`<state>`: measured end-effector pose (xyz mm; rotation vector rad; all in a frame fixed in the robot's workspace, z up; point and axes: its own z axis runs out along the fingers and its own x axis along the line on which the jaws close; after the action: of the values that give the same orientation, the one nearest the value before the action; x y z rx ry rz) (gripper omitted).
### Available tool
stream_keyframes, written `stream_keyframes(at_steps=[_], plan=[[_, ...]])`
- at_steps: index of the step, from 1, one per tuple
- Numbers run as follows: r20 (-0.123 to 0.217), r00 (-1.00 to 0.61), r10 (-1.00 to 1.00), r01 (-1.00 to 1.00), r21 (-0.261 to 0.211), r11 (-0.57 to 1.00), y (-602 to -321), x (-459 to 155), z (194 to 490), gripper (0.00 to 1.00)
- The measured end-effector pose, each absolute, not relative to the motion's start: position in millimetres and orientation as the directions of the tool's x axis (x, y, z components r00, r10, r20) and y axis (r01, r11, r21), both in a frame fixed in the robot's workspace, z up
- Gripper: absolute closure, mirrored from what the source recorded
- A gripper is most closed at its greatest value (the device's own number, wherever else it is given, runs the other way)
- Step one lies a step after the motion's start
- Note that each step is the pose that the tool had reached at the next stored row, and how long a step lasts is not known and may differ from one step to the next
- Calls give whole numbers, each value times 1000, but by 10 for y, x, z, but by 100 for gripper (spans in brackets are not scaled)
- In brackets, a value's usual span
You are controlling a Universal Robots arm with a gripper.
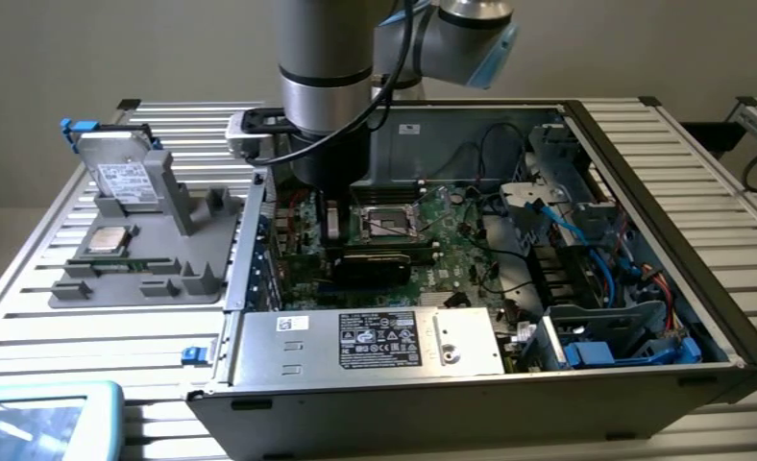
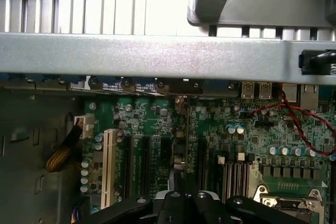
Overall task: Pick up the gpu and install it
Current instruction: 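Press down on the gpu until it lock into place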
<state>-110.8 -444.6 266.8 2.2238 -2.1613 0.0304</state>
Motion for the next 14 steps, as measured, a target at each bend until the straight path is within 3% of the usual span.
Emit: stream_keyframes(at_steps=[5, 14], plan=[[43, 29, -999, -999, 16, -28, -4447, -1018, 2865, 89], [28, 29, -999, -999, 16, -28, -4494, -757, 2850, 89]])
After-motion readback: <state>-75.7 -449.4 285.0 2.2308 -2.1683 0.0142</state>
